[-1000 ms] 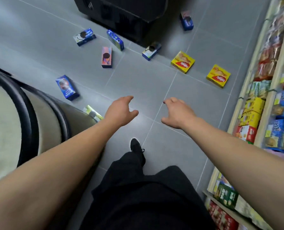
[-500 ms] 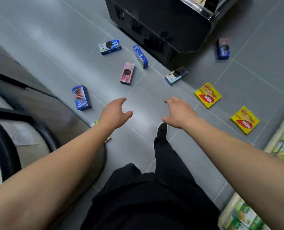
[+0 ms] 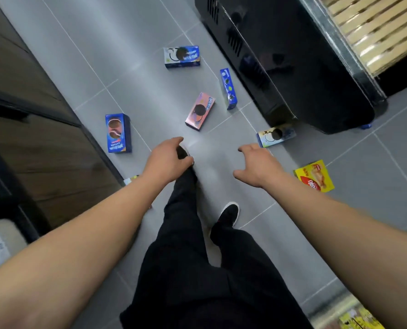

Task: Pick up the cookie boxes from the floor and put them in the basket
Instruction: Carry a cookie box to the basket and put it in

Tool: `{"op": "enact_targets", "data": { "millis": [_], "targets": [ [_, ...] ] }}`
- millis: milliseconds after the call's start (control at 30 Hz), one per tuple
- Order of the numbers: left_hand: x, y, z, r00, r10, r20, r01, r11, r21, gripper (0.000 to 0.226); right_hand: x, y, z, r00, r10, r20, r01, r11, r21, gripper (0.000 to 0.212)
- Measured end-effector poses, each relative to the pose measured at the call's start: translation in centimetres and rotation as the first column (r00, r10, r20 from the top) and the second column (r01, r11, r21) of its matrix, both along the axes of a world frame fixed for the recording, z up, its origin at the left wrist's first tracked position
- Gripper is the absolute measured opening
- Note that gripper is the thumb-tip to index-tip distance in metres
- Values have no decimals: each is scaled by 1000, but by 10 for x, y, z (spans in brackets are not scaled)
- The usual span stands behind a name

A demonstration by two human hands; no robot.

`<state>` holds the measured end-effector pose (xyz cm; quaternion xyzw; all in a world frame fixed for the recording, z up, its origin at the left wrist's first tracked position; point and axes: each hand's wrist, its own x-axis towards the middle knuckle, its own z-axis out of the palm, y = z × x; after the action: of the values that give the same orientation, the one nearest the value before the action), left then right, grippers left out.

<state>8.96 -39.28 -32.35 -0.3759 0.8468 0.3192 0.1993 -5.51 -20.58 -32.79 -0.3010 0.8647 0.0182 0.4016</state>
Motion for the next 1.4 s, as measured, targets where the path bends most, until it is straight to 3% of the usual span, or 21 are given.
{"op": "enact_targets", "data": {
  "millis": [367, 567, 800, 900, 1000, 1100, 1267, 1400],
  "targets": [
    [-98, -140, -160, 992, 80, 95, -95, 980, 173, 66, -97, -180, -139, 986, -102, 130, 94, 993, 65, 70],
    [-138, -170, -289, 981, 128, 143, -159, 962, 224, 65, -140, -225, -275, 973, -129, 193, 101, 984, 150, 68],
    [-169, -180, -467, 955, 206, 215, -258, 933, 252, 64, -159, -240, -469, 970, -29, 243, -19, 981, 194, 63],
    [-183, -183, -526, 950, 254, 180, -293, 926, 239, 55, -163, -247, -535, 956, -159, 248, 116, 976, 183, 59],
    [-192, -189, -583, 938, 300, 172, -335, 912, 235, 58, -166, -256, -593, 868, -416, 271, 389, 909, 150, 52],
    [-203, -196, -617, 927, 349, 135, -374, 881, 289, 58, -171, -267, -622, 820, -499, 280, 501, 863, 70, 31],
    [-204, -181, -625, 896, 431, 107, -434, 796, 422, 49, -171, -259, -635, 746, -608, 273, 613, 787, 75, 33],
    [-188, -163, -605, 778, 608, 160, -580, 596, 556, 45, -185, -249, -615, 672, -658, 339, 667, 737, 106, 31]
  ]
}}
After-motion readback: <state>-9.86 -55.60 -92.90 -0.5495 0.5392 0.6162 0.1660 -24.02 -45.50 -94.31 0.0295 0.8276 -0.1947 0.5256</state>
